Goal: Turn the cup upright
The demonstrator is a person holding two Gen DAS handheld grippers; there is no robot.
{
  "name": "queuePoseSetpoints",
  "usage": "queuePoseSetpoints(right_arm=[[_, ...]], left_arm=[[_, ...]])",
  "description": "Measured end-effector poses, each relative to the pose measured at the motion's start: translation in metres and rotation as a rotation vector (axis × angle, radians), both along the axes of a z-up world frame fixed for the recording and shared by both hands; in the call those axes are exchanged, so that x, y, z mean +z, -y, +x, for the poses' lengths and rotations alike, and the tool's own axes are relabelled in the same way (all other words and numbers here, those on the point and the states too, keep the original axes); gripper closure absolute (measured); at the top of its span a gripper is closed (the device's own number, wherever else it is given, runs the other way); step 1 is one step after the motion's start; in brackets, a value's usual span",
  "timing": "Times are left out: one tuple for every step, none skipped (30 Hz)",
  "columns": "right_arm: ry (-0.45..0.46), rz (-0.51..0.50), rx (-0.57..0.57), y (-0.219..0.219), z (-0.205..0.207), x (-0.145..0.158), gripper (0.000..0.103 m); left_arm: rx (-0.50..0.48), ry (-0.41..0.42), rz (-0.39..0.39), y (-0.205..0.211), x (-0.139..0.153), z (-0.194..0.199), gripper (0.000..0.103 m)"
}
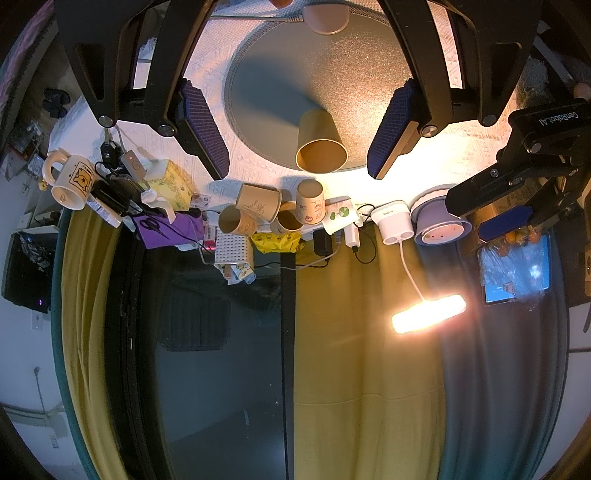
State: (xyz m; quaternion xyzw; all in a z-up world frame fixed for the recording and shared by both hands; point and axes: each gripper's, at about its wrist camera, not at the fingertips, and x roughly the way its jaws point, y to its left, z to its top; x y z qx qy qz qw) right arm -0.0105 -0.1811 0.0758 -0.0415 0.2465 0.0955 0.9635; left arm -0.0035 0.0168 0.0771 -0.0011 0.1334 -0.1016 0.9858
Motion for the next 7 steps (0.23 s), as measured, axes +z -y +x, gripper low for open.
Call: queuePoseSetpoints(right_arm=[[0.000,0.000,0.000,0.0001,0.0003,0.0003,0.023],[0.000,0.001,0.000,0.0000,-0.0001,-0.0002,0.023],[-0.001,0.000,0.000,0.0002,0.0006,0.0004,0.023],[0.000,0.000,0.000,0.0003,0.0005,0.0006,0.023],[0.000,0.000,0.000,0.0002,0.0004,0.0005,0.023],[0.000,0.001,0.000,0.0002,0.0005,0.0004,0.023],[-0.001,0.000,0.000,0.0002,0.0008,0.0006,0.023]], left_arm=[[0.000,0.000,-0.001,0.0000,0.0001,-0.0001,0.015],[0.000,0.000,-0.001,0.0001,0.0001,-0.0001,0.015],[0.001,-0.001,0.000,0.0002,0.0002,-0.0001,0.015],[0.000,-0.001,0.000,0.0001,0.0002,0.0000,0.015],[0.000,-0.001,-0.001,0.0008,0.0001,-0.0011,0.015],[0.001,0.000,-0.001,0.0008,0.0001,-0.0011,0.015],[-0.001,0.001,-0.001,0.0007,0.0002,-0.0009,0.015]])
